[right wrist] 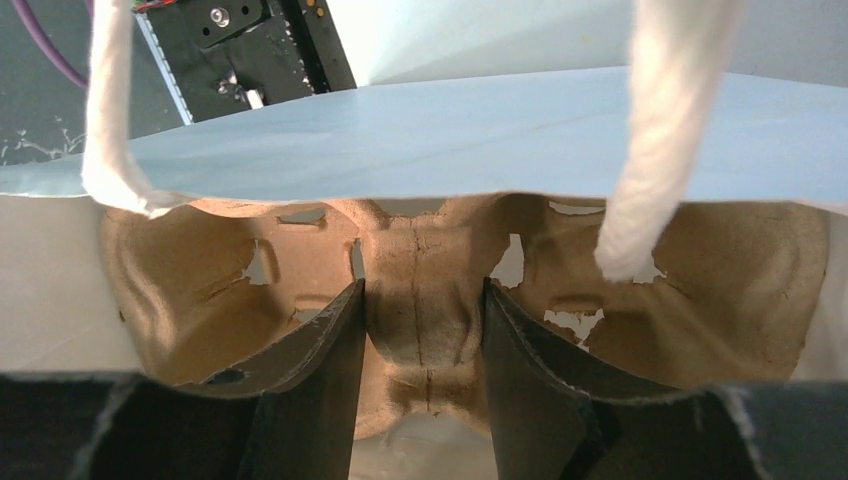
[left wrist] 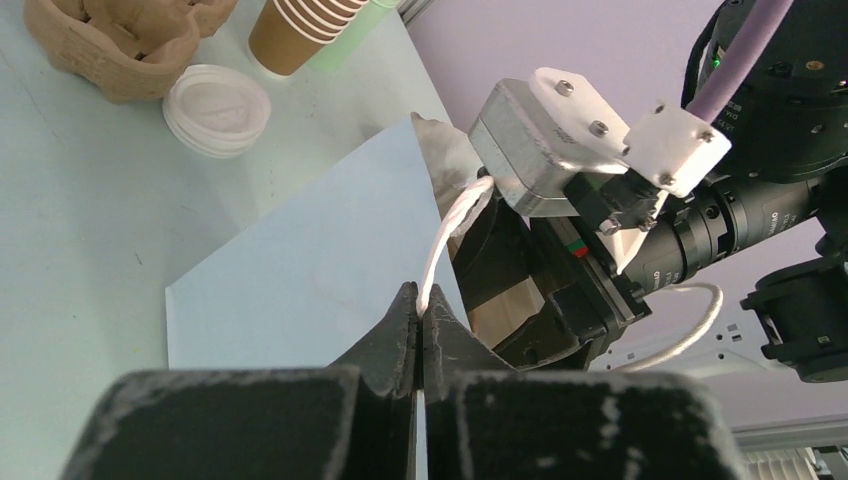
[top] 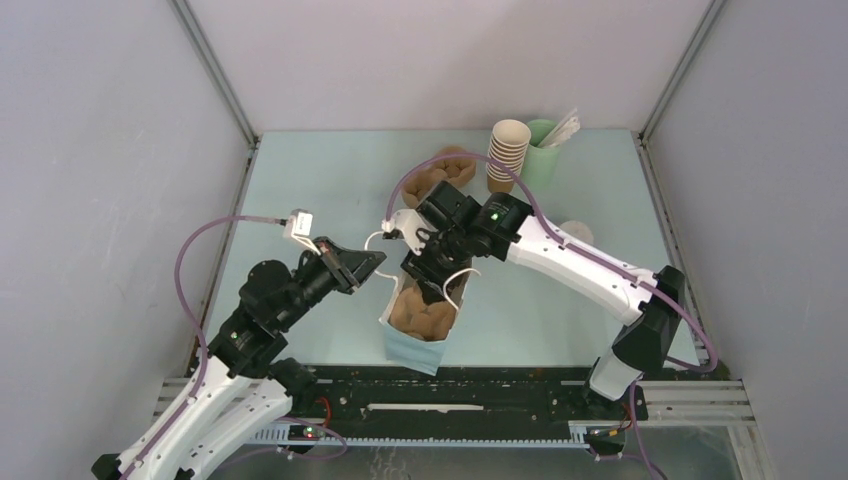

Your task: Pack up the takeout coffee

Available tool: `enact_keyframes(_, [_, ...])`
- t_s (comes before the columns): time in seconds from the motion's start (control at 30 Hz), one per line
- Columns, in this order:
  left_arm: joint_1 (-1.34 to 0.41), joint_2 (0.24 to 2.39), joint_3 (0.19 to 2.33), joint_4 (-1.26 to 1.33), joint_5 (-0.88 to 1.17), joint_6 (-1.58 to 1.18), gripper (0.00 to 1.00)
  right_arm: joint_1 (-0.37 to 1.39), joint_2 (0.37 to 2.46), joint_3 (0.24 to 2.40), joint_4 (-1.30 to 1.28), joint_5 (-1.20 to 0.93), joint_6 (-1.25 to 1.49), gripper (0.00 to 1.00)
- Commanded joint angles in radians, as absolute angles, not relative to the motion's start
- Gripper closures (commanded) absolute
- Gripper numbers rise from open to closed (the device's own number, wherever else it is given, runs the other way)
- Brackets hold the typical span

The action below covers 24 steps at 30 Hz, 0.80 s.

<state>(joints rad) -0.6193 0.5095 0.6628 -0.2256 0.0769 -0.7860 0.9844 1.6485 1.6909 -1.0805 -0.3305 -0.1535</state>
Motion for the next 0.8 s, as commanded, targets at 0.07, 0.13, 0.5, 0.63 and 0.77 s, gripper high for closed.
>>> enact_keyframes(0.07, [-0.614,0.506,0.661,-0.230,0.058,-0.775,1.00,0.992,1.651,1.697,-1.068,-0.311,-0.163,0.47])
enact_keyframes(0.13, [-0.613,0.503,0.661,-0.237,0.054,-0.773,1.00,0.995,1.651,1.698,-1.065,-0.303,-0.165,0.46])
enact_keyframes(0.5, [-0.614,0.497,0.669,-0.255,0.040,-0.765,1.00,1.032,1.658,1.714,-1.073,-0.179,-0.148,0.41])
enact_keyframes(0.63, [-0.614,0.505,0.673,-0.256,0.045,-0.764,1.00,1.035,1.655,1.694,-1.055,-0.184,-0.140,0.40])
enact_keyframes(0.77, [-0.614,0.510,0.674,-0.256,0.047,-0.761,1.00,1.035,1.651,1.711,-1.033,-0.205,-0.128,0.37])
